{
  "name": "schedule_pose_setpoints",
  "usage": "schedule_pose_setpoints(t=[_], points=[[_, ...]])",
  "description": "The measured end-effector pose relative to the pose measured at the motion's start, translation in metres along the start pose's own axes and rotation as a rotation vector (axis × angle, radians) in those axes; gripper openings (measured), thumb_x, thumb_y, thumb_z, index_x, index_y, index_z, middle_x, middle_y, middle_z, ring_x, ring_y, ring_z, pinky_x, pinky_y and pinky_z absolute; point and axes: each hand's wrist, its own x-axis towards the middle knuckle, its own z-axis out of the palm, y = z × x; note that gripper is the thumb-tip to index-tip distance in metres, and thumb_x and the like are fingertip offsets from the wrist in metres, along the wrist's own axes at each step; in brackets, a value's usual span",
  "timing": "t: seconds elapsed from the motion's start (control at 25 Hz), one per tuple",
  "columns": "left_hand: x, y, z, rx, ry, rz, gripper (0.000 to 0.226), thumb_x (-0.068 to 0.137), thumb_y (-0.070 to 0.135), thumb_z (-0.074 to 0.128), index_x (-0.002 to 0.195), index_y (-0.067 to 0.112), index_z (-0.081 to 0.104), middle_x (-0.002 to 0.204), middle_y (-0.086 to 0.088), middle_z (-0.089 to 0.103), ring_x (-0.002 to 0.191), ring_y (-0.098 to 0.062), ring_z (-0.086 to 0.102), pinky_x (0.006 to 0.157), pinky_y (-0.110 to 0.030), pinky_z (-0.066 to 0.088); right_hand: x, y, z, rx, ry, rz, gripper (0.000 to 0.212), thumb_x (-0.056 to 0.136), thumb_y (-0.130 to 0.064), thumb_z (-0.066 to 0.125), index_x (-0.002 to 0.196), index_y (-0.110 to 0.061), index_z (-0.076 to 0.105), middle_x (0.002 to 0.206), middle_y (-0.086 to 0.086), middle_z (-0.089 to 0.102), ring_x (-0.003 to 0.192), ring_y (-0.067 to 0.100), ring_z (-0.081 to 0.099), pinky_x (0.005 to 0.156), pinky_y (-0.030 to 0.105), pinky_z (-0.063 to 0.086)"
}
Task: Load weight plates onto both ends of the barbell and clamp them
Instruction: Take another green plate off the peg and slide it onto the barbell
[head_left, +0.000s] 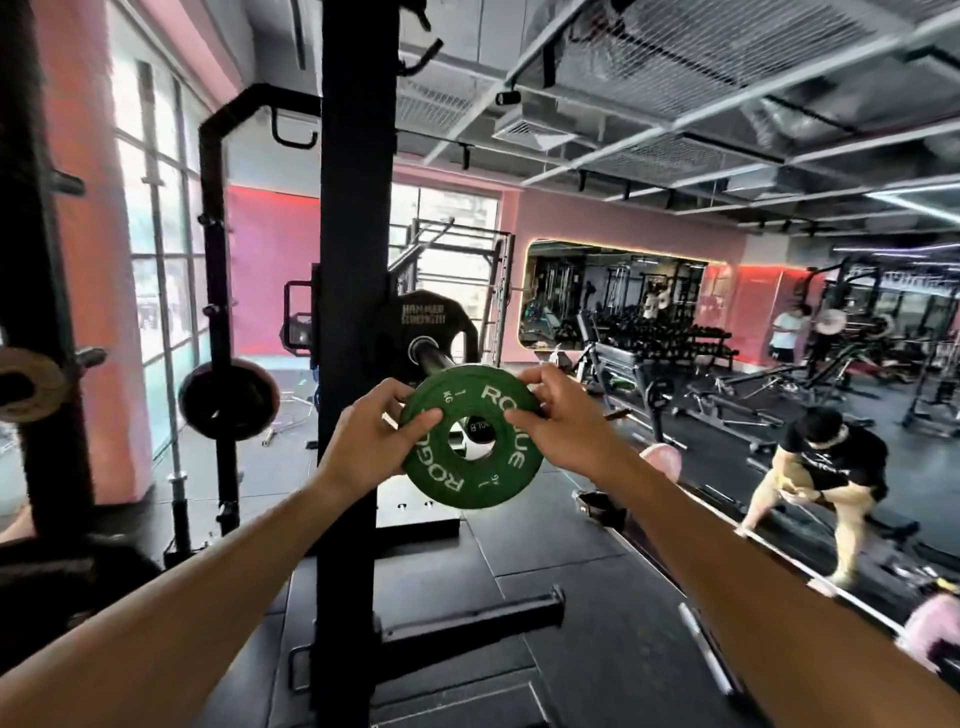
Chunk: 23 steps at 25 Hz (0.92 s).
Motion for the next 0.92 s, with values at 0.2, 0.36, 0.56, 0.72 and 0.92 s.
schedule_pose_setpoints(t=[0.2, 0.36, 0.56, 0.72, 0.92], points=[[-0.002, 0.007, 0.014, 0.135, 0.074, 0.033, 0.018, 0.086, 0.027, 0.078, 0.089, 0.021, 0.062, 0.070, 0.007, 0.060, 0.063, -0.026, 0.070, 0.050, -0.052, 0.062, 0.013, 0.031, -0.003, 0.080, -0.051, -0.093, 0.032, 0.093, -0.015, 0.068, 0.102, -0.039, 0.050, 0.119, 0.009, 0.068, 0.102, 0.024, 0.070, 0.087, 0.051, 0.059], [-0.004, 0.015, 0.018, 0.163, 0.083, 0.050, 0.017, 0.088, 0.021, 0.078, 0.091, 0.015, 0.062, 0.066, 0.010, 0.058, 0.054, -0.007, 0.062, 0.040, -0.038, 0.058, 0.022, 0.041, -0.009, 0.109, -0.103, -0.153, 0.028, 0.095, -0.011, 0.067, 0.109, -0.028, 0.050, 0.115, 0.007, 0.069, 0.107, 0.029, 0.067, 0.090, 0.048, 0.058], [0.013, 0.016, 0.025, 0.226, 0.124, 0.056, 0.018, 0.085, 0.028, 0.079, 0.091, 0.022, 0.063, 0.077, -0.013, 0.059, 0.062, -0.019, 0.063, 0.042, -0.044, 0.059, 0.039, 0.054, -0.011, 0.141, -0.088, -0.175, 0.031, 0.095, -0.013, 0.066, 0.101, -0.037, 0.048, 0.111, 0.003, 0.069, 0.106, 0.024, 0.068, 0.085, 0.038, 0.058], [0.031, 0.007, 0.028, 0.228, 0.140, -0.049, 0.019, 0.087, 0.029, 0.078, 0.093, 0.023, 0.062, 0.083, -0.006, 0.061, 0.073, -0.024, 0.070, 0.046, -0.048, 0.061, 0.063, 0.063, 0.002, 0.086, -0.043, -0.204, 0.025, 0.096, -0.021, 0.066, 0.110, -0.032, 0.049, 0.110, 0.005, 0.068, 0.091, 0.021, 0.069, 0.081, 0.044, 0.059], [0.067, -0.015, 0.033, 0.203, 0.196, -0.102, 0.020, 0.087, 0.029, 0.078, 0.099, 0.023, 0.064, 0.089, -0.007, 0.068, 0.081, -0.028, 0.074, 0.051, -0.048, 0.063, 0.101, 0.079, 0.017, 0.022, -0.022, -0.201, 0.025, 0.095, -0.026, 0.067, 0.112, -0.029, 0.049, 0.106, 0.006, 0.069, 0.085, 0.021, 0.070, 0.077, 0.040, 0.059]])
